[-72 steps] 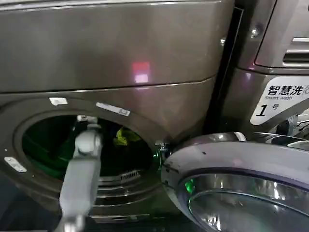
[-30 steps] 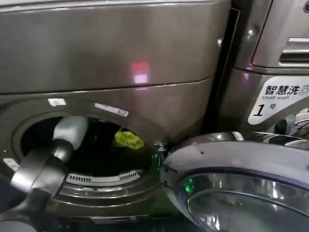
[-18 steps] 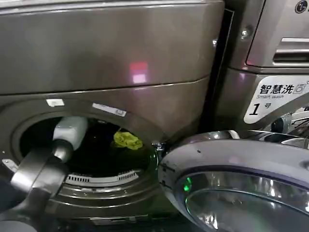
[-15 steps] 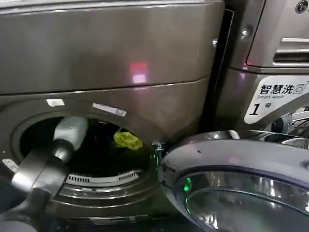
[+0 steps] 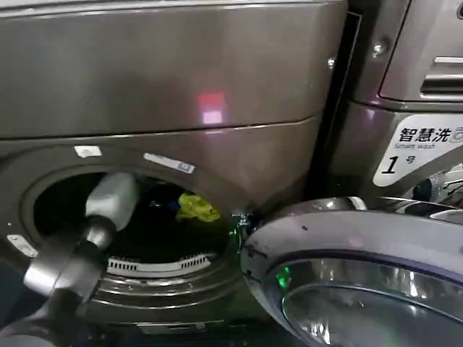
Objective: Grasp the clothes from the dryer.
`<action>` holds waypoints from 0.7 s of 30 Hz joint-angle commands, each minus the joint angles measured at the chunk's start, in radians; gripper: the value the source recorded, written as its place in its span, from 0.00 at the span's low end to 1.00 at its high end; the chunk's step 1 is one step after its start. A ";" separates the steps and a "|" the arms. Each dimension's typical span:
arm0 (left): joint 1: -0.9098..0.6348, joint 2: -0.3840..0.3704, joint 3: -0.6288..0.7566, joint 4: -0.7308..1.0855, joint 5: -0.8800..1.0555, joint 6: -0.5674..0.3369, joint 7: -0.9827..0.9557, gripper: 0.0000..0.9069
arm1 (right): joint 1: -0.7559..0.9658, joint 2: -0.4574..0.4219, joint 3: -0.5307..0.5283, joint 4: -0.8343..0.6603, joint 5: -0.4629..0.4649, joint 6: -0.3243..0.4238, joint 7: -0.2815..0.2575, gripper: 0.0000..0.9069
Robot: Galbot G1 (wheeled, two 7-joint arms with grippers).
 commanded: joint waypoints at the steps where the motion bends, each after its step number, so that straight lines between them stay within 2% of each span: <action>1: 0.133 -0.007 -0.302 -0.207 -0.303 0.157 -0.333 0.00 | 0.009 -0.002 -0.012 0.002 -0.012 0.002 -0.001 1.00; 6: 0.299 -0.010 -0.410 -0.544 -0.422 0.302 -0.494 0.00 | 0.018 0.001 -0.025 0.012 -0.017 0.001 0.000 1.00; 9: 0.423 -0.017 -0.483 -0.712 -0.456 0.331 -0.578 0.00 | 0.017 0.003 -0.024 0.009 -0.019 0.002 0.000 1.00; 11: 0.510 -0.034 -0.523 -0.840 -0.543 0.333 -0.639 0.00 | 0.019 0.002 -0.024 0.010 -0.019 0.002 0.000 1.00; 15: 0.657 -0.076 -0.577 -1.030 -0.680 0.283 -0.751 0.00 | 0.018 0.002 -0.021 0.014 -0.019 0.001 0.005 1.00; 21: 0.780 -0.134 -0.605 -1.153 -0.775 0.111 -0.947 0.00 | 0.018 0.001 -0.015 0.017 -0.013 0.006 0.025 1.00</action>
